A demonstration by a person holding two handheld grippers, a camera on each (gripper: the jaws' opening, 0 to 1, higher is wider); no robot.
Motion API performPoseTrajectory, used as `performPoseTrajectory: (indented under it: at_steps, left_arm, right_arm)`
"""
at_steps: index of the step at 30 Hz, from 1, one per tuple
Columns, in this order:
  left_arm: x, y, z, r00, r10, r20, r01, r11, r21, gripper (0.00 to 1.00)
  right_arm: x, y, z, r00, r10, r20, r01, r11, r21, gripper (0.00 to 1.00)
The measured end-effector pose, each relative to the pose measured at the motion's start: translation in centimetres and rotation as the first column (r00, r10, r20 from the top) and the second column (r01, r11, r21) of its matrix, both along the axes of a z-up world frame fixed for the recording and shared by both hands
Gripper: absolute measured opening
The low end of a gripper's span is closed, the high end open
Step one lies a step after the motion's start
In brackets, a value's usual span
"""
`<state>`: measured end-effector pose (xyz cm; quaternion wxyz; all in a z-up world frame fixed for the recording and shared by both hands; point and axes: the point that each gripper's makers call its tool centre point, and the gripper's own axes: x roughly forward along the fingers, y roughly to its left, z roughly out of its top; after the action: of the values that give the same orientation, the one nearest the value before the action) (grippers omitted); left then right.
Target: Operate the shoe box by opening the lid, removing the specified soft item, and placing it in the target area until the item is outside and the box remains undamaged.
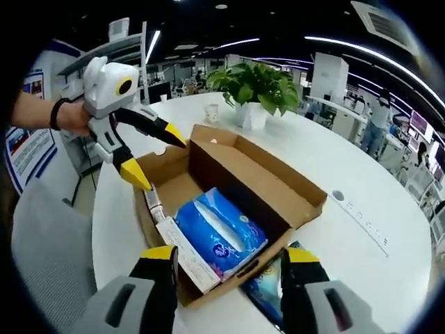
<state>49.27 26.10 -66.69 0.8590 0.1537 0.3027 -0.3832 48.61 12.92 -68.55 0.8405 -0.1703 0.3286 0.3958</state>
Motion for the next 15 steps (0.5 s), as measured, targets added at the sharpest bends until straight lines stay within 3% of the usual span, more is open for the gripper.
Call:
performPoseTrajectory:
  at_steps: [8, 11, 15]
  left_arm:
    - [0.8, -1.7, -0.1, 0.993, -0.120, 0.017, 0.118, 0.989, 0.085, 0.62]
    - [1.0, -2.1, -0.4, 0.979, -0.205, 0.025, 0.198, 0.967, 0.158, 0.62]
    - [0.8, -2.8, -0.9, 0.962, -0.272, 0.008, 0.265, 0.944, 0.196, 0.62]
  right_arm:
    - [0.8, 0.7, -0.2, 0.995, 0.101, 0.008, -0.100, 0.992, -0.078, 0.56]
    - [1.0, 0.6, -0.5, 0.984, 0.179, 0.018, -0.174, 0.972, -0.156, 0.56]
    - [1.4, 0.8, -0.8, 0.971, 0.239, 0.019, -0.230, 0.951, -0.205, 0.57]
